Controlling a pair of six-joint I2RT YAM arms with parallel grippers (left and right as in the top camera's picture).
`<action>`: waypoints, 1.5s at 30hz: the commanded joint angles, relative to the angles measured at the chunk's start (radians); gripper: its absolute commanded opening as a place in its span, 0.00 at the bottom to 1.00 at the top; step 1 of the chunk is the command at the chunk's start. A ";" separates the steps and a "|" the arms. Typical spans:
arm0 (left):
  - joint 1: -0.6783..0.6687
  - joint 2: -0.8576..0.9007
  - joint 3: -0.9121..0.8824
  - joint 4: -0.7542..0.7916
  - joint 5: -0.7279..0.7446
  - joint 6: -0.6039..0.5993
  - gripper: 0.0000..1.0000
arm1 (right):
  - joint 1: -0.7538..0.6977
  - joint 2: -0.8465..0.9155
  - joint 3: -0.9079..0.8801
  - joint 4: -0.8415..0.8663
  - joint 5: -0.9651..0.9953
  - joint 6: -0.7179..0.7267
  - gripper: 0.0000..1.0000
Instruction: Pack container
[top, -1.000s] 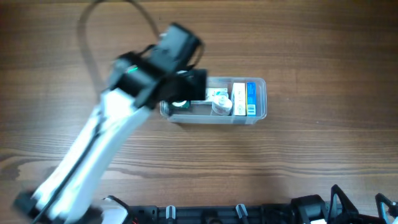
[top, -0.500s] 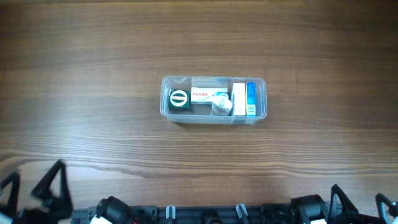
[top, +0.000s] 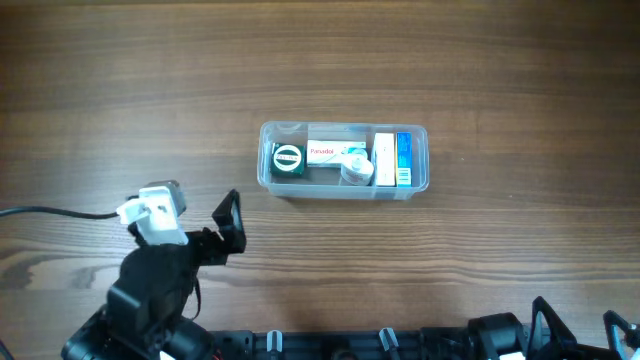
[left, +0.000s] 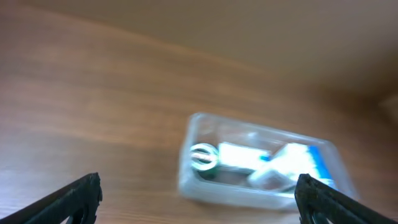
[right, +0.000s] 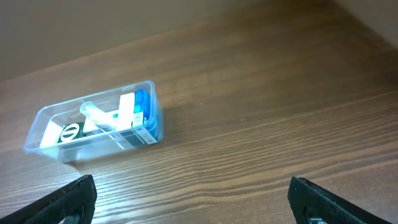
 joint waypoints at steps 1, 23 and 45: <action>0.001 -0.011 0.010 -0.008 0.111 0.019 1.00 | -0.004 -0.012 0.002 0.002 -0.010 -0.016 1.00; 0.436 -0.321 -0.451 0.240 0.434 0.207 1.00 | -0.004 -0.012 0.002 0.002 -0.010 -0.016 1.00; 0.438 -0.452 -0.634 0.266 0.418 0.206 1.00 | -0.004 -0.012 0.002 0.002 -0.010 -0.016 1.00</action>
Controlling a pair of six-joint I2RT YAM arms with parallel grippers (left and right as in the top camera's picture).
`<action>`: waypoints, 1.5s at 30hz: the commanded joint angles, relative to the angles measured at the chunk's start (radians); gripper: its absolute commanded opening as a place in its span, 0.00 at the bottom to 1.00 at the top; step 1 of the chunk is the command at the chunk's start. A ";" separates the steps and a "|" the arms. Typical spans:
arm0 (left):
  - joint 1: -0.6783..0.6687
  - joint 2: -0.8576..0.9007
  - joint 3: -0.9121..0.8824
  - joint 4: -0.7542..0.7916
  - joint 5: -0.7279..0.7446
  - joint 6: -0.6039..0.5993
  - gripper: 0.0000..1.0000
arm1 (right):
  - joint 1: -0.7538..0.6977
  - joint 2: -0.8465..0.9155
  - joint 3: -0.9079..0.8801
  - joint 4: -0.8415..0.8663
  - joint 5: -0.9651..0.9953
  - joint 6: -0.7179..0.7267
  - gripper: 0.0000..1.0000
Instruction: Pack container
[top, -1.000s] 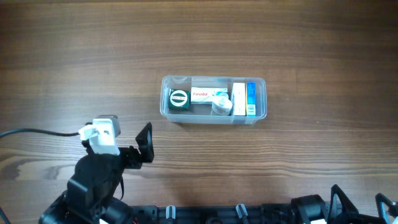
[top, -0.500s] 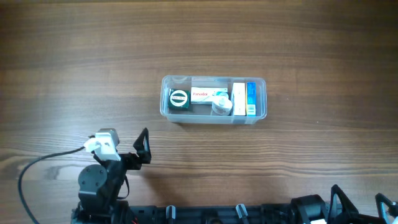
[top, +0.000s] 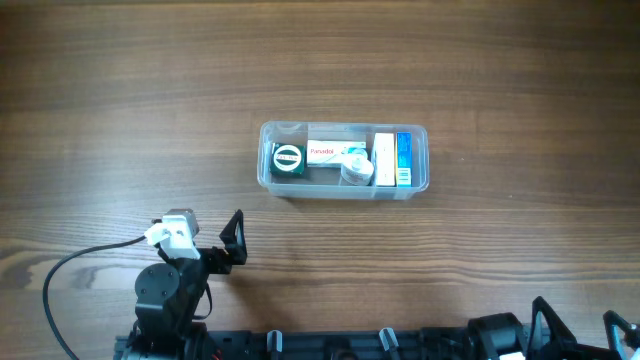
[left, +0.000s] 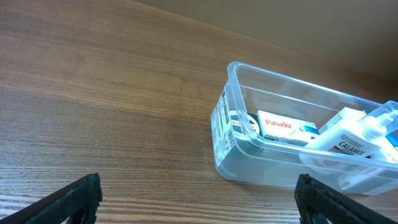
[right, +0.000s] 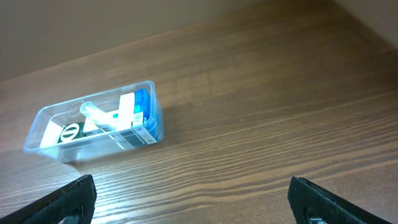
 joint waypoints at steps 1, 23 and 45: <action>0.007 -0.011 -0.003 0.006 0.005 0.024 1.00 | -0.004 -0.012 0.002 0.002 -0.010 -0.016 1.00; 0.007 -0.011 -0.003 0.006 0.005 0.024 1.00 | -0.004 -0.012 -0.189 0.409 -0.069 -0.218 1.00; 0.007 -0.011 -0.003 0.006 0.005 0.024 1.00 | -0.019 -0.304 -1.196 1.014 -0.268 -0.190 1.00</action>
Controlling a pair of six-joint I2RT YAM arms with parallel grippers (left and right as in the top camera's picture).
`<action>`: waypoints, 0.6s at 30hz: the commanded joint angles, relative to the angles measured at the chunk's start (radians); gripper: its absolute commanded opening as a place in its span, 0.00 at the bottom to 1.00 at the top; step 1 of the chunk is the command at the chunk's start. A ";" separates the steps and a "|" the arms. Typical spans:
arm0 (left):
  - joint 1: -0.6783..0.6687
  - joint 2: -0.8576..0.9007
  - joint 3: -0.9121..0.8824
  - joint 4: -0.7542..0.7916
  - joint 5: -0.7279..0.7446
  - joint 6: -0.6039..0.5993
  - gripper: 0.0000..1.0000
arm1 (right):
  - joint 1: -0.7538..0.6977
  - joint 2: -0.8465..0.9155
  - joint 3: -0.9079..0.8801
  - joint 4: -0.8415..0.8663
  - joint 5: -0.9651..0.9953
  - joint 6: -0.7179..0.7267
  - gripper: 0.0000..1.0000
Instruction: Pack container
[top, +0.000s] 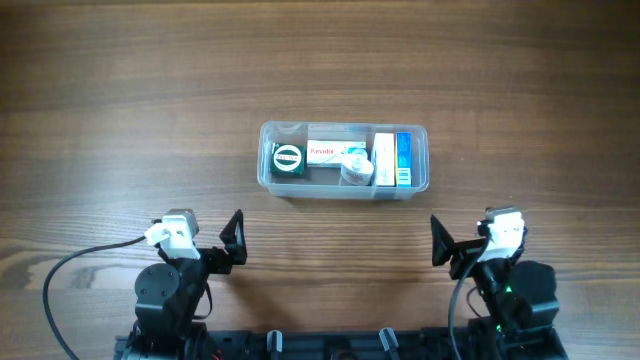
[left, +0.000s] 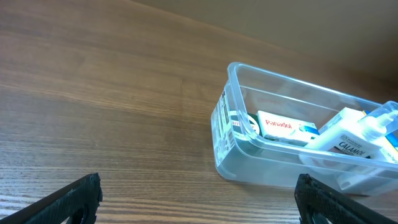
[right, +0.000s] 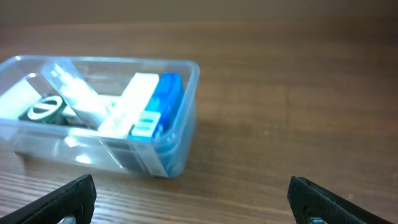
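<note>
A clear plastic container (top: 344, 186) sits mid-table. It holds a green round tin (top: 287, 157), a Panadol box (top: 325, 152), a white Calamol bottle (top: 357, 169), a white box (top: 384, 160) and a blue box (top: 404, 158). My left gripper (top: 200, 248) rests near the front edge, left of the container, open and empty. In its own view the left gripper (left: 199, 202) faces the container's (left: 231, 158) left end. My right gripper (top: 472, 250), also open and empty, is at the front right. The right gripper (right: 193, 202) looks at the container's (right: 177, 158) right end.
The wooden table (top: 120, 90) surrounds the container on all sides. A black cable (top: 70, 265) curls from the left arm along the front left. The arms' bases line the front edge.
My right arm has moved from the bottom right corner to the front right of the table. Its wrist view now shows the container closer. The left arm and the container are unchanged.
At first my left arm was out over the front left of the table, open, its view blurred. Then it was back at the front edge facing the container. The right arm stayed tucked at the corner until now. The container's contents never changed.
</note>
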 joint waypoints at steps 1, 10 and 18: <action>0.006 -0.010 -0.003 0.006 0.005 0.024 1.00 | -0.006 -0.024 -0.072 0.026 -0.019 0.081 1.00; 0.006 -0.010 -0.003 0.006 0.005 0.024 1.00 | -0.006 -0.024 -0.085 0.036 -0.019 0.103 1.00; 0.006 -0.010 -0.003 0.006 0.005 0.024 1.00 | -0.006 -0.024 -0.085 0.036 -0.019 0.103 1.00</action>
